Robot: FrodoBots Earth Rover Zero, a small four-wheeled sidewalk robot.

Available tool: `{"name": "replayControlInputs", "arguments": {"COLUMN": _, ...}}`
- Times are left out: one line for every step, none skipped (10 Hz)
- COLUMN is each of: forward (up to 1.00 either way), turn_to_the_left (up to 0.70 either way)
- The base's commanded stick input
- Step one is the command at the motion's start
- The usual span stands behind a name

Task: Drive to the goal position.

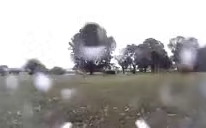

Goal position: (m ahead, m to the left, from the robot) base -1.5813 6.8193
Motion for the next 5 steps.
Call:
{"name": "replayControlInputs", "arguments": {"forward": 1.00, "turn_to_the_left": 0.39}}
{"name": "replayControlInputs", "arguments": {"forward": 1.00, "turn_to_the_left": 0.39}}
{"name": "replayControlInputs", "arguments": {"forward": 1.00, "turn_to_the_left": 0.39}}
{"name": "replayControlInputs", "arguments": {"forward": 1.00, "turn_to_the_left": 0.39}}
{"name": "replayControlInputs", "arguments": {"forward": 1.00, "turn_to_the_left": 0.39}}
